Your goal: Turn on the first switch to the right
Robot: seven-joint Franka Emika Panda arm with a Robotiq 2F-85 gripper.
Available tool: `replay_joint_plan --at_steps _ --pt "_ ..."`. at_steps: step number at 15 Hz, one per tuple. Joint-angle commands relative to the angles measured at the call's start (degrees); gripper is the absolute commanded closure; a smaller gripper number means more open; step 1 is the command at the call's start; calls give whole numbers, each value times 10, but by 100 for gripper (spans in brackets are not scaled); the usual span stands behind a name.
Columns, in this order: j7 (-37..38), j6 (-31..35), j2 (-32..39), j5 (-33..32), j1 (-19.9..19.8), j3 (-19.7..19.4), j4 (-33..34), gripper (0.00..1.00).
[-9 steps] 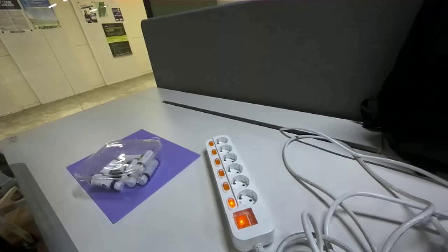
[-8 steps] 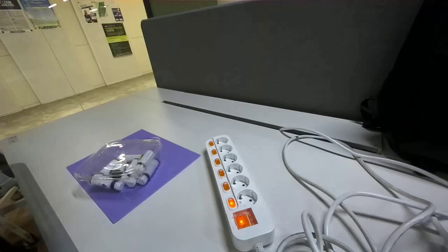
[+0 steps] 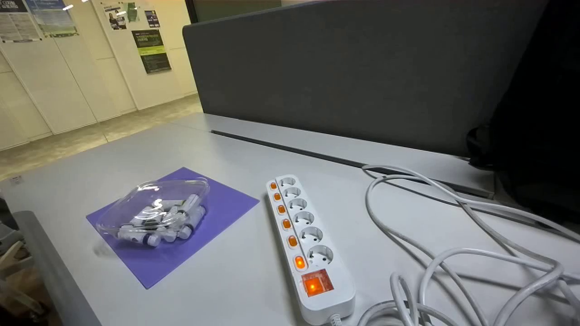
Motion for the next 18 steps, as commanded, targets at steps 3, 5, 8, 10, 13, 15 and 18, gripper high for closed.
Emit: replay_joint_plan --at_steps 3,5,8,10,13,15,18 --pt "2 -1 1 -2 10 -9 1 0" --pt "2 -1 1 -2 10 -9 1 0" --pt "36 66 -1 -20 2 -6 -23 0" --pt "59 132 1 -33 -4 -10 -46 0" --pt "92 264 10 -54 -19 -20 -100 0" --pt "117 337 25 -60 -30 -28 -131 0" --pt "157 414 54 -80 -49 -37 -167 0"
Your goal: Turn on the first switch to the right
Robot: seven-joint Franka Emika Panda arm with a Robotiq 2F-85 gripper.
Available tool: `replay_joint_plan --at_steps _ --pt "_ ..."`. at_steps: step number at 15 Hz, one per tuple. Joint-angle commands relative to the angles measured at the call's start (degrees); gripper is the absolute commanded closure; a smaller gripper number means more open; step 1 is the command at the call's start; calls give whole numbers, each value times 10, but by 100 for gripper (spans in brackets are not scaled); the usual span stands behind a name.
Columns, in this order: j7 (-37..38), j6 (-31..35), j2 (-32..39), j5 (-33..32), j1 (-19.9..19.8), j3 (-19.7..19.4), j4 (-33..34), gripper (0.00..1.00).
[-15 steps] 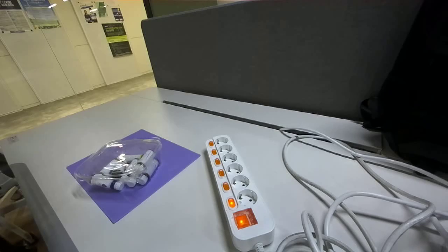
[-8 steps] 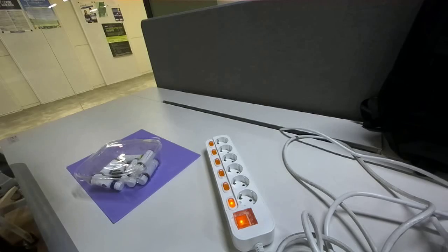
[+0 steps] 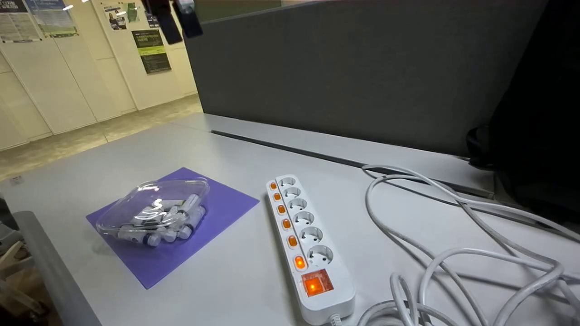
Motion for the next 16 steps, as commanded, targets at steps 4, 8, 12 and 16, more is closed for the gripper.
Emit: replay_joint_plan --at_steps 4,8,12,16 --pt "125 110 51 -79 -37 -24 -71 0" --pt "184 119 75 -108 -55 -58 -104 0" --pt "150 113 83 -91 -45 -71 -97 0" --pt "138 133 85 -80 -44 -76 -102 0"
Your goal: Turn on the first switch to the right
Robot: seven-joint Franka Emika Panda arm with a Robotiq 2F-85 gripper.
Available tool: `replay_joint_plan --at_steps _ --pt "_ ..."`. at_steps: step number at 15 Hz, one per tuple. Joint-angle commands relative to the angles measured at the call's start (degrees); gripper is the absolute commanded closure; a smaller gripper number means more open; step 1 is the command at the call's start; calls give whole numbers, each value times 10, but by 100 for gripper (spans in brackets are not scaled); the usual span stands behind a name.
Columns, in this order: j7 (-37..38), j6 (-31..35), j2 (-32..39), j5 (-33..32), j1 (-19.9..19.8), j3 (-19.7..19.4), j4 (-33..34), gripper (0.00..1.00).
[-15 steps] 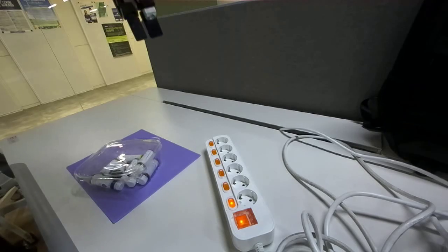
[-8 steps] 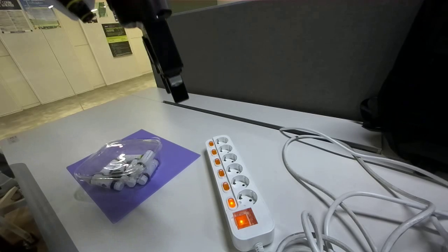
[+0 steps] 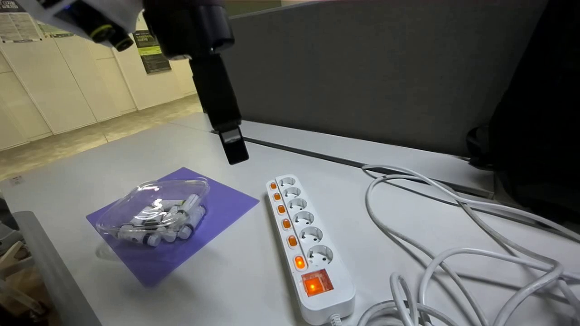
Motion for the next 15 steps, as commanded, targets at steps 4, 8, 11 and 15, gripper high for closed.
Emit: replay_joint_plan --at_steps 4,8,11,15 --pt "-17 65 40 30 -6 -39 -2 0" --pt "1 127 101 23 -12 -76 7 30" --pt "5 176 154 33 -2 -104 17 53" --pt "-24 198 210 95 11 -113 33 81"
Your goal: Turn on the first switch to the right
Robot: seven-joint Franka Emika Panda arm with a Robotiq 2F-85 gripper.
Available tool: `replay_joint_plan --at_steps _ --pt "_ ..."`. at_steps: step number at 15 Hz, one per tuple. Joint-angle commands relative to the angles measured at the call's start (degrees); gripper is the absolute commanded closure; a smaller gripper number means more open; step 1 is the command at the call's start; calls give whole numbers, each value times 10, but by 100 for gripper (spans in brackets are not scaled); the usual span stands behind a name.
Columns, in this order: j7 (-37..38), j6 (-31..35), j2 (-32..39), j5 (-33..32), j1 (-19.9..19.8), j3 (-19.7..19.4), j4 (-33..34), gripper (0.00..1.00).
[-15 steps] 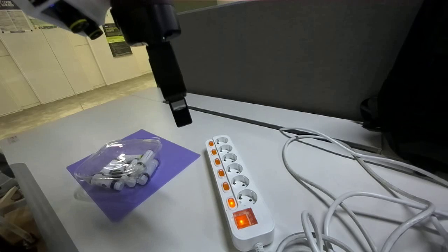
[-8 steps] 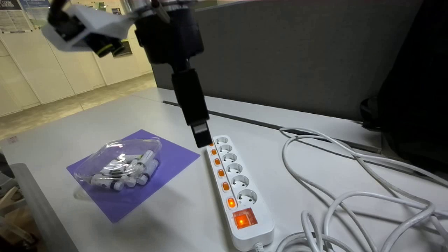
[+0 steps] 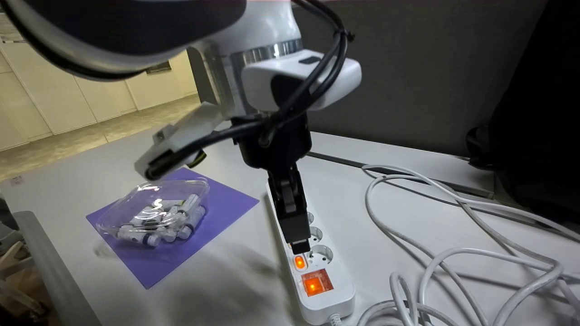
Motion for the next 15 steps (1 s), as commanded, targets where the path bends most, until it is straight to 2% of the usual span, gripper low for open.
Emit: replay_joint_plan --at_steps 1,3,4,15 --pt "-14 7 47 53 22 -11 29 87" --pt "-26 7 65 81 29 -11 39 99" --pt "-32 6 72 94 32 -10 44 100" --pt "-65 -16 97 164 39 -26 57 100"
